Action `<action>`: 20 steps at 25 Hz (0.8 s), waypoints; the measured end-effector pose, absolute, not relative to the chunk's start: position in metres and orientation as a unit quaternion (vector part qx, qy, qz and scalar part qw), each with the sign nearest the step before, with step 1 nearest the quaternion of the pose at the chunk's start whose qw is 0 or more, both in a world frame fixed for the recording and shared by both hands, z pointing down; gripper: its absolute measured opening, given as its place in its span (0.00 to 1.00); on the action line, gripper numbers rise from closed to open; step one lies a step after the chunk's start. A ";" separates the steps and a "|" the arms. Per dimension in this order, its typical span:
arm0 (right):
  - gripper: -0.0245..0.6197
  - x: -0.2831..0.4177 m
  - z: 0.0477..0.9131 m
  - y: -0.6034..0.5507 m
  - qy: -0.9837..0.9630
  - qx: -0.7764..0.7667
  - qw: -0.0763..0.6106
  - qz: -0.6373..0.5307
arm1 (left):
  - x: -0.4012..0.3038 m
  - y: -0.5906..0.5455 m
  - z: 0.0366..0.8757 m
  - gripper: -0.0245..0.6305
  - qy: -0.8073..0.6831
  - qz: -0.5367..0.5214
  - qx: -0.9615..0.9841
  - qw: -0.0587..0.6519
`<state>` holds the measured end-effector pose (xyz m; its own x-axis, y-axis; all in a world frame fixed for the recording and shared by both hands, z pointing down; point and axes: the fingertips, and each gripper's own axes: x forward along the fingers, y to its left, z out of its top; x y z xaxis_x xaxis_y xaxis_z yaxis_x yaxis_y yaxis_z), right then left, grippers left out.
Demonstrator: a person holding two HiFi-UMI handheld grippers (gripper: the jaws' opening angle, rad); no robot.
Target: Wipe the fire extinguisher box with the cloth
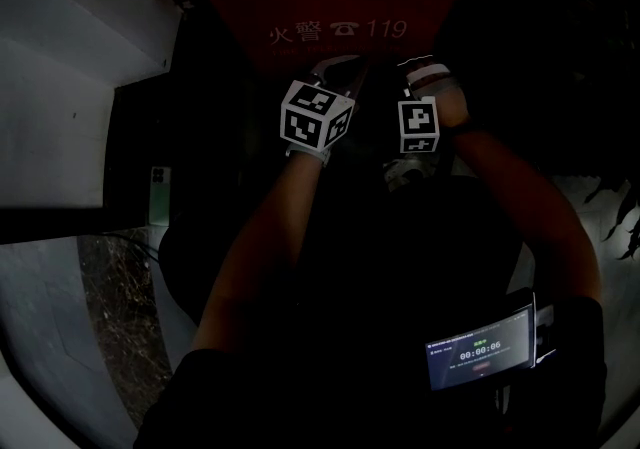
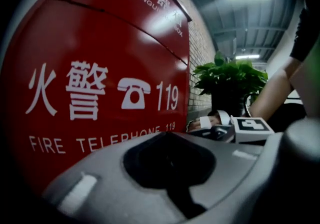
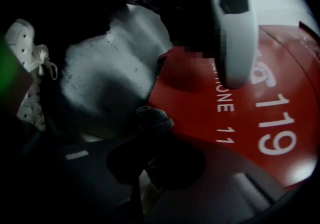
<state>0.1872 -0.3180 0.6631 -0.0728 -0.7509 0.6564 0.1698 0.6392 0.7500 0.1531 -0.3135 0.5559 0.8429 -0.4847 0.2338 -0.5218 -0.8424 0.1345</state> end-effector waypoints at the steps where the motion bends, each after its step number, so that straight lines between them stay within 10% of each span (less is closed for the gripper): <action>1: 0.11 0.187 0.668 -0.318 -0.641 0.226 0.643 -0.353 | 0.152 -0.315 0.566 0.04 -0.267 0.109 0.952 0.100; 20: 0.11 0.143 0.400 -0.300 -0.649 0.396 0.469 -0.450 | 0.125 -0.288 0.422 0.04 -0.296 0.052 0.953 0.048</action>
<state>0.1430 -0.3005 0.3999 -0.2463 -0.9359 0.2520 -0.0926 0.2815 0.9551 0.1250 -0.2875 0.4220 0.8196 -0.5585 0.1279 -0.5685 -0.8205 0.0602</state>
